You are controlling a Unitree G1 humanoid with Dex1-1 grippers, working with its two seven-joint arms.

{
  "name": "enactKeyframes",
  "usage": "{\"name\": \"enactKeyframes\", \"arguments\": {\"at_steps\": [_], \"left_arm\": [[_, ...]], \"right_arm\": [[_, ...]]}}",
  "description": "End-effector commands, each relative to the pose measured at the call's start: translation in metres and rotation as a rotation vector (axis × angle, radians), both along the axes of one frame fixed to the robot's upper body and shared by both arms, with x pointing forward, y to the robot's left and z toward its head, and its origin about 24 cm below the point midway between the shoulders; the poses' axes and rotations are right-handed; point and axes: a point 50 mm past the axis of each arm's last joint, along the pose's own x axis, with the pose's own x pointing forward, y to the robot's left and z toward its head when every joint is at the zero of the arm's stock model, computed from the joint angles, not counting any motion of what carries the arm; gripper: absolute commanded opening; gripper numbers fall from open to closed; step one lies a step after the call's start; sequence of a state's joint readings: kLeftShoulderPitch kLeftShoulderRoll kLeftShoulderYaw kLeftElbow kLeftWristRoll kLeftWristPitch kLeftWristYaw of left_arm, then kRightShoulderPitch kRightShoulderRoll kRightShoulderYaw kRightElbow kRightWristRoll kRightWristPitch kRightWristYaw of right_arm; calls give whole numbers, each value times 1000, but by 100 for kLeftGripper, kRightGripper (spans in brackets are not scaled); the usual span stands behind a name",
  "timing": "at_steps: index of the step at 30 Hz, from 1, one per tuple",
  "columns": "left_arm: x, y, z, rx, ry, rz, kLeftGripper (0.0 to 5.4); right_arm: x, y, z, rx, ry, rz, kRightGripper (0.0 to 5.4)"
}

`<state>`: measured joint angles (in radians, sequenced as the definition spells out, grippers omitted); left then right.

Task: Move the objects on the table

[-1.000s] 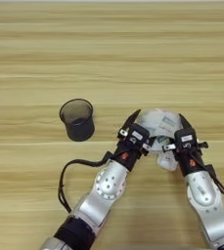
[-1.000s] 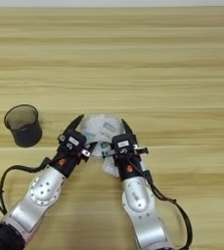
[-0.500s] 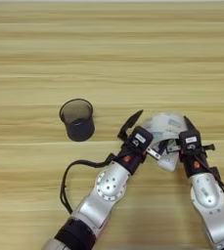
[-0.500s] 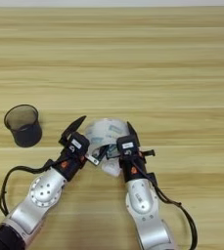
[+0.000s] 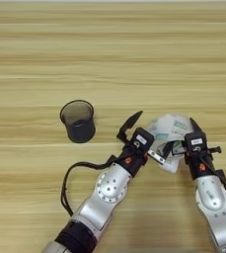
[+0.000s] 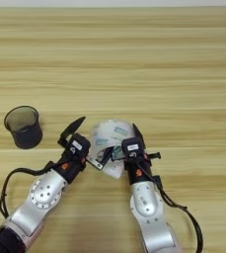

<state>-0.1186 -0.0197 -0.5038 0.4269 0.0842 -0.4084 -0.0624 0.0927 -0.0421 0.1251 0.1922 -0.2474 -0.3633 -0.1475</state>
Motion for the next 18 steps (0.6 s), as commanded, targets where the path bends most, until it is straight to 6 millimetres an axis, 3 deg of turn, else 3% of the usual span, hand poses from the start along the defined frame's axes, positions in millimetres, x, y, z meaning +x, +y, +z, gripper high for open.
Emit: {"name": "enactKeyframes", "arguments": {"at_steps": [1,18], "left_arm": [[-22,-39,7,-38,5,-208,540],[-21,-30,7,8,2,-253,540]], "right_arm": [[15,1,19,26,-71,-37,104],[25,-19,25,4,-96,-101,103]]}}
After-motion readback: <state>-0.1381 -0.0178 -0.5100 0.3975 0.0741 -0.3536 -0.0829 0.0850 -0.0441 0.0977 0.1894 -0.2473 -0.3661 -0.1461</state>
